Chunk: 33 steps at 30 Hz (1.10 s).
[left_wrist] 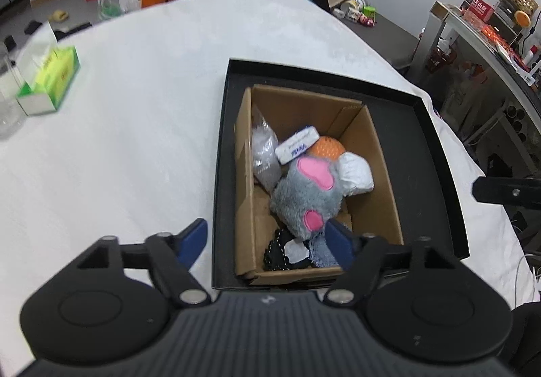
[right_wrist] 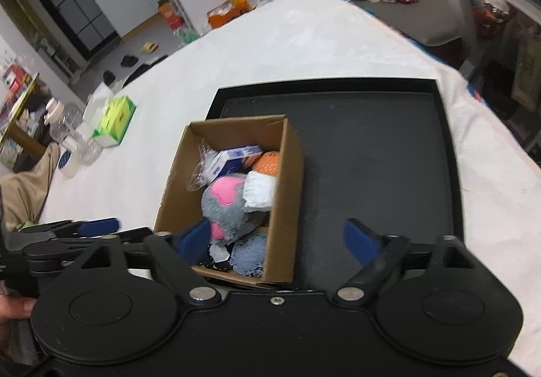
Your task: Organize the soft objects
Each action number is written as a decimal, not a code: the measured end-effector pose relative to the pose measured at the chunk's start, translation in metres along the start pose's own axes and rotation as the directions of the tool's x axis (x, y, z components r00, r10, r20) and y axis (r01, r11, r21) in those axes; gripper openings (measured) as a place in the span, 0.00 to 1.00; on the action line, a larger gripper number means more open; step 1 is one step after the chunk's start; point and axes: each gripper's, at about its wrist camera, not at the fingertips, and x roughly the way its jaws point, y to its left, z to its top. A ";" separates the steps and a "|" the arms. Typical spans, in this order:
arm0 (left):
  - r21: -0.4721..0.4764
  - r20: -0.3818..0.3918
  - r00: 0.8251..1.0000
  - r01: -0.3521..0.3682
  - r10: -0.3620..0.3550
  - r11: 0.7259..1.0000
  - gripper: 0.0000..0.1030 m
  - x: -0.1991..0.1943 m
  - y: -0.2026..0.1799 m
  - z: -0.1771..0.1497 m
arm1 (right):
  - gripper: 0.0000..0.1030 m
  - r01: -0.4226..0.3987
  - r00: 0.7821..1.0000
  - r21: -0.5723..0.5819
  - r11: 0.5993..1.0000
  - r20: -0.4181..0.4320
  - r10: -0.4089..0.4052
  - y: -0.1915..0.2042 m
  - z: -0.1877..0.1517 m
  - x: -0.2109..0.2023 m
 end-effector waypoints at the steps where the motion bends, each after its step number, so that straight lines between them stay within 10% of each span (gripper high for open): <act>1: 0.002 0.000 1.000 -0.004 0.004 1.000 0.77 -0.005 -0.002 0.001 | 0.96 0.003 1.000 0.006 1.000 0.010 -0.003 -0.003 -0.001 -0.004; 33: 0.082 0.150 0.988 -0.053 0.041 0.995 0.96 -0.133 -0.077 -0.016 | 1.00 -0.075 0.984 0.073 0.995 0.169 0.062 -0.026 -0.038 -0.117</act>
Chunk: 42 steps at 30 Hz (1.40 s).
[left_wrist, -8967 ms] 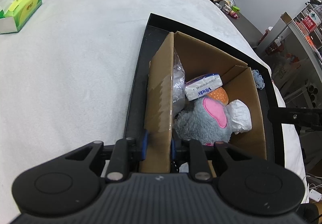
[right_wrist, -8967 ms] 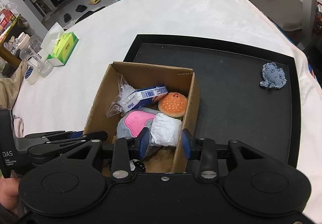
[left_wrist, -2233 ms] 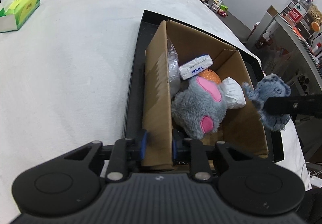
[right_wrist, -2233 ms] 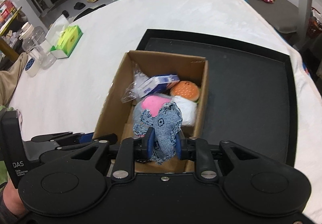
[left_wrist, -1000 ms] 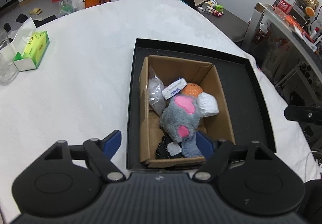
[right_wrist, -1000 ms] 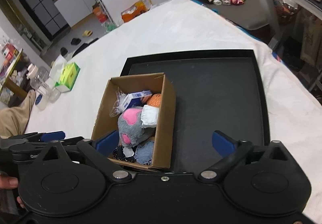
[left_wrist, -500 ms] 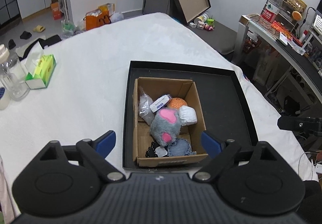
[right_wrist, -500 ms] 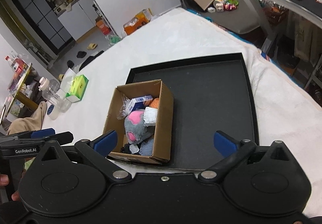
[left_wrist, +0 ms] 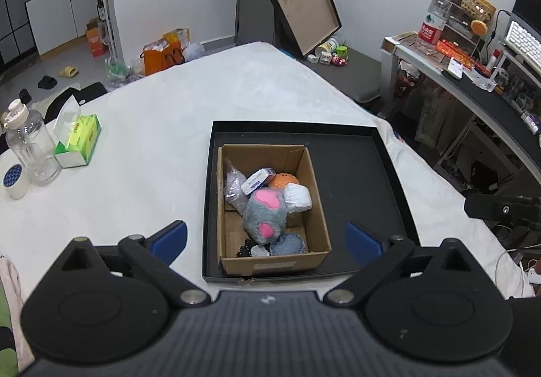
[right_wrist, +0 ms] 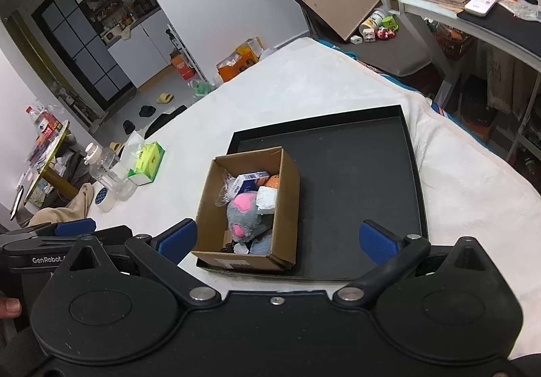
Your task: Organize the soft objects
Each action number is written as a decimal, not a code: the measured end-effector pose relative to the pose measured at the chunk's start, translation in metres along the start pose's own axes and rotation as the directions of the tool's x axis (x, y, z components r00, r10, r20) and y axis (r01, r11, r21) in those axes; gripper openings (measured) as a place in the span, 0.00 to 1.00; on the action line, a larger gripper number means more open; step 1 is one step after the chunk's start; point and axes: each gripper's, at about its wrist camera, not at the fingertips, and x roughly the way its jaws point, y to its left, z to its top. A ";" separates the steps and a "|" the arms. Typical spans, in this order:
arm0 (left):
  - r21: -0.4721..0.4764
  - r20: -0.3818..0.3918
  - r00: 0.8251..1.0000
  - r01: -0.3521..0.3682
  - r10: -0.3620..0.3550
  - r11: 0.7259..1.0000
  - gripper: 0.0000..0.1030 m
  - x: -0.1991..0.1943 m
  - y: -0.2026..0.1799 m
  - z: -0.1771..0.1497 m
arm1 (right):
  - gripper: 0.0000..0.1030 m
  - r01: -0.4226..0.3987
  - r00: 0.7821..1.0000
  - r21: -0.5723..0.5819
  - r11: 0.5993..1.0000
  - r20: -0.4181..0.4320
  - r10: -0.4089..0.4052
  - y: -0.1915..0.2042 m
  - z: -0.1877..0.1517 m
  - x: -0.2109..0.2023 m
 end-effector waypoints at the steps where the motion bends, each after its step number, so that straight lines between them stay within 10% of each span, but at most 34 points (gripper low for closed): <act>1: 0.000 0.003 1.000 0.004 -0.004 1.000 0.96 -0.003 -0.002 -0.001 | 1.00 0.000 1.000 -0.004 1.000 0.004 0.000 0.002 -0.001 -0.003; 42: 0.074 0.132 0.991 0.003 -0.013 0.997 0.97 -0.068 -0.038 -0.020 | 1.00 0.051 0.992 -0.102 0.993 0.117 -0.039 0.040 -0.027 -0.068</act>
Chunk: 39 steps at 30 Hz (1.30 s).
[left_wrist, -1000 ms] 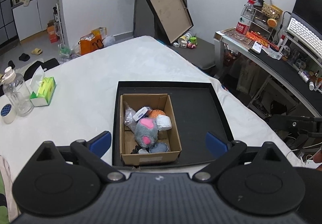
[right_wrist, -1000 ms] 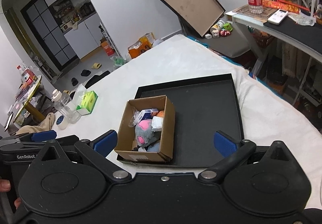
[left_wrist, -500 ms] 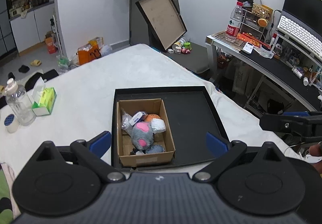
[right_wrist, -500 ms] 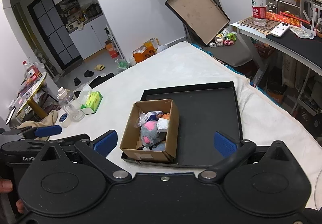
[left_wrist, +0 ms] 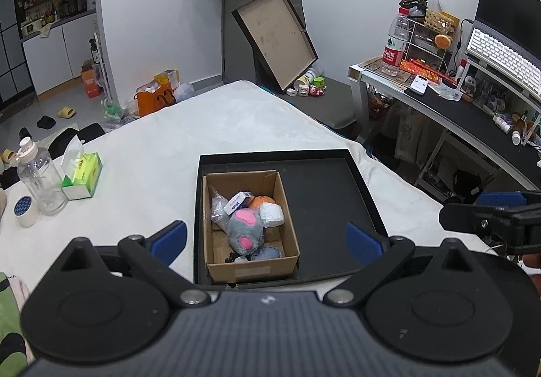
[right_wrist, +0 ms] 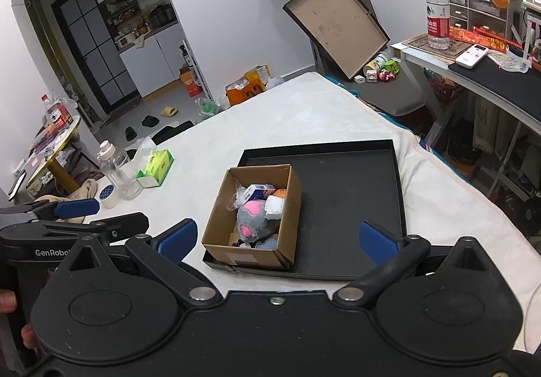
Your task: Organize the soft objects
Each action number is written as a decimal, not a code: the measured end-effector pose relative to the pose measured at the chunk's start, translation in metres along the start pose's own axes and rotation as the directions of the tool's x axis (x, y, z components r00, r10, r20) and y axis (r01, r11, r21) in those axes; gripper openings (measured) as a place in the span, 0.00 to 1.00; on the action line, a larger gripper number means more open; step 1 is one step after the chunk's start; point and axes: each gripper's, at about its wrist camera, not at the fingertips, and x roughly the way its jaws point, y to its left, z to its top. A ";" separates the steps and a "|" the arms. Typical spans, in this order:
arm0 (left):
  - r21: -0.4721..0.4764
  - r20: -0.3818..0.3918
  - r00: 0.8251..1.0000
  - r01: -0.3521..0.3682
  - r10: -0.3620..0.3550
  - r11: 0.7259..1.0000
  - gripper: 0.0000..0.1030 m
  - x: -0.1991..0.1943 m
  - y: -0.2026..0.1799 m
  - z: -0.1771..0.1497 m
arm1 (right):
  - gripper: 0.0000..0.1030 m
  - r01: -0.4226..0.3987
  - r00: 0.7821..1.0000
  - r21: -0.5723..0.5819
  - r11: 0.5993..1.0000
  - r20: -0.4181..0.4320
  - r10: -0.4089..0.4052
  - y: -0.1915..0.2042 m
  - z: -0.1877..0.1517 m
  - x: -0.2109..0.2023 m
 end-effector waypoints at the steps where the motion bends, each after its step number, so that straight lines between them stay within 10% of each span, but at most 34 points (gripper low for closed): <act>1: -0.002 0.000 1.000 0.000 0.000 1.000 0.97 0.000 0.001 0.000 | 1.00 -0.002 1.000 -0.004 1.000 0.001 0.002 0.001 0.000 -0.001; 39: -0.036 0.013 1.000 0.015 -0.015 0.999 0.96 -0.009 0.002 0.002 | 1.00 -0.027 0.999 0.024 0.999 0.033 0.027 0.003 -0.001 -0.013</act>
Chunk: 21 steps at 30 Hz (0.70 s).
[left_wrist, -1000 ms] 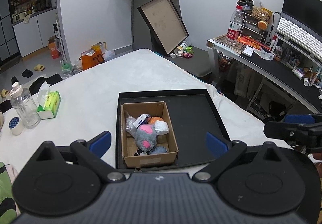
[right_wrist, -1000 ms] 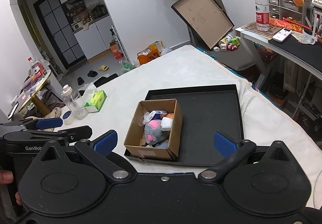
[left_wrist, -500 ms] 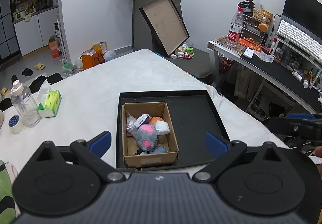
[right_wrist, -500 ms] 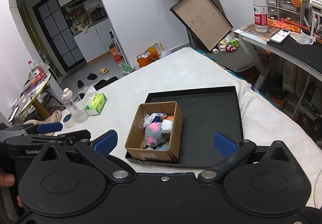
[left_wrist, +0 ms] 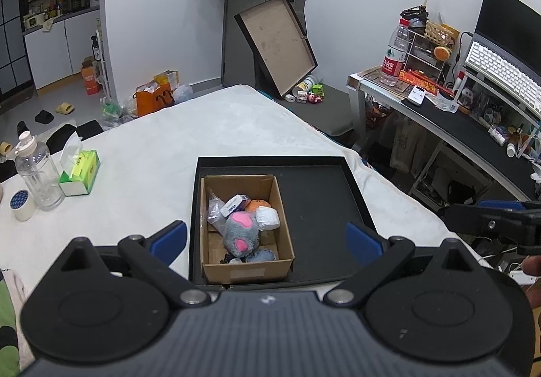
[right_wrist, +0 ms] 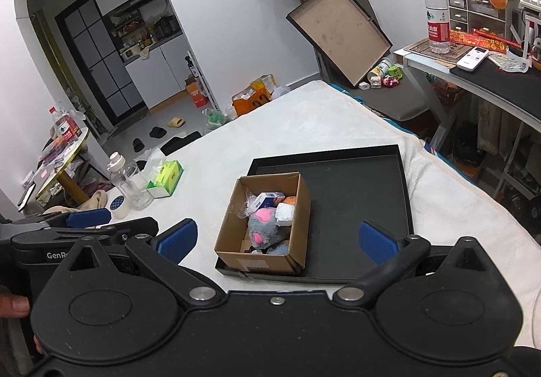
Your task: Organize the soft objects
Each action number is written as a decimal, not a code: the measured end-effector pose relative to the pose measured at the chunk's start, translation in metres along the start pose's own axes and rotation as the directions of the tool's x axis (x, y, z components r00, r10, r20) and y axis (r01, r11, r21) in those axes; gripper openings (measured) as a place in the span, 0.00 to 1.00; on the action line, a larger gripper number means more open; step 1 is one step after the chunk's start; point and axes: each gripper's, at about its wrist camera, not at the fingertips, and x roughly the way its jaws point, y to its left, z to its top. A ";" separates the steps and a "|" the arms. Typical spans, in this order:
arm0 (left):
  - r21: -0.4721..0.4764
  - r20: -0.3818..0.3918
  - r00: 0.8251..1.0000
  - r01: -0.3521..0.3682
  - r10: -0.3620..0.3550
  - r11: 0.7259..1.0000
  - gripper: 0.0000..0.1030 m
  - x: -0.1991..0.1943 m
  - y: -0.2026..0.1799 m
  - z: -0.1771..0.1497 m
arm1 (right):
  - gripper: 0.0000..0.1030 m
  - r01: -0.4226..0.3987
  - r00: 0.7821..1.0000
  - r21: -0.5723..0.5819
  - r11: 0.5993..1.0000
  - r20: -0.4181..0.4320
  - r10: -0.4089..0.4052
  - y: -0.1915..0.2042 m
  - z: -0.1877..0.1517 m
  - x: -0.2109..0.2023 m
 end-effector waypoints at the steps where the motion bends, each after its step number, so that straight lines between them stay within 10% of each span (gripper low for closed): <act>1: 0.000 -0.001 1.000 -0.001 0.001 1.000 0.96 0.000 -0.001 0.000 | 1.00 0.001 1.000 0.000 1.000 -0.001 -0.001 0.001 0.000 0.000; 21: 0.012 -0.005 1.000 0.000 0.000 1.000 0.96 0.002 -0.003 -0.004 | 1.00 -0.006 1.000 0.028 1.000 -0.003 0.006 -0.002 -0.003 0.001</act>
